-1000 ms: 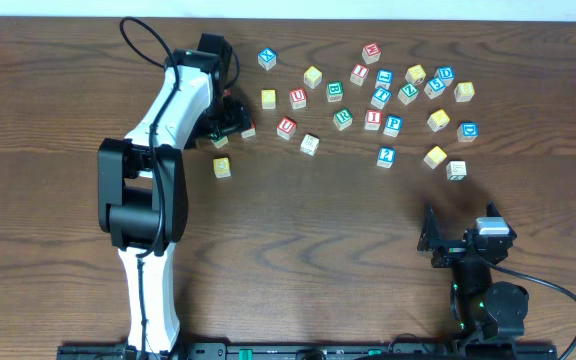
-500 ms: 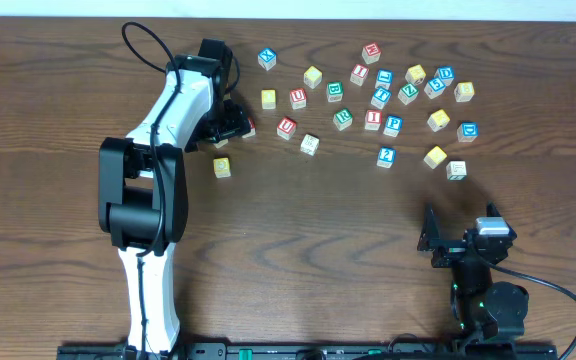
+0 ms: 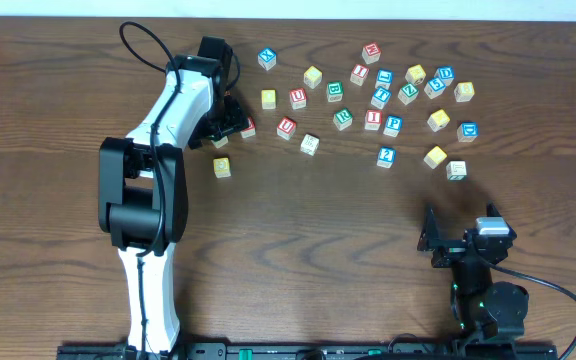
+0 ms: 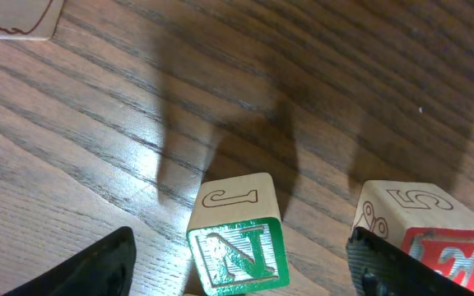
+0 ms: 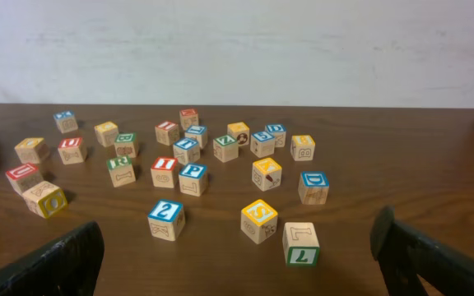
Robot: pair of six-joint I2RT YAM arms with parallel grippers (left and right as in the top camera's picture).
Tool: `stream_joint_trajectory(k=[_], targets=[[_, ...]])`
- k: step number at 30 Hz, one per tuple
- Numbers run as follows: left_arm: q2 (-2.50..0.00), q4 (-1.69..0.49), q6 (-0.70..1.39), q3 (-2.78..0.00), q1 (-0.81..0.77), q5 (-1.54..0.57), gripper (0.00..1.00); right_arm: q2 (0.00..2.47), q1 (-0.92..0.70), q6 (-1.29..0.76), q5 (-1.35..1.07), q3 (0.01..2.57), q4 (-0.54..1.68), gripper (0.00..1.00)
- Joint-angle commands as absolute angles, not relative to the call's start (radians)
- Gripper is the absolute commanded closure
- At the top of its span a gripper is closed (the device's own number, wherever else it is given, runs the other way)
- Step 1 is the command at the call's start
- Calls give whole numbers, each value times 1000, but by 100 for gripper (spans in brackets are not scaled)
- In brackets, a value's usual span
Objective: Spell out NEURIPS
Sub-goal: 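Lower the left gripper around the green N block and close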
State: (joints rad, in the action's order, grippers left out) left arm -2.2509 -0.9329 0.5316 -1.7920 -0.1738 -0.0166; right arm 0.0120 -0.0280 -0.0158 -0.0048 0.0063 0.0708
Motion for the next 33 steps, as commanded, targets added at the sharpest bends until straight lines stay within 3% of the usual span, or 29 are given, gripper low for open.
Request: stream_joint_trajectory(k=[1, 11, 33], targets=[[-2256, -935, 592, -1784, -169, 18, 22, 7, -20, -29, -6, 6, 76, 1], [-2256, -905, 715, -1728, -169, 38, 22, 7, -20, -29, -7, 6, 76, 1], [-2255, -858, 705, -1691, -169, 7, 27, 7, -20, -29, -7, 6, 76, 1]])
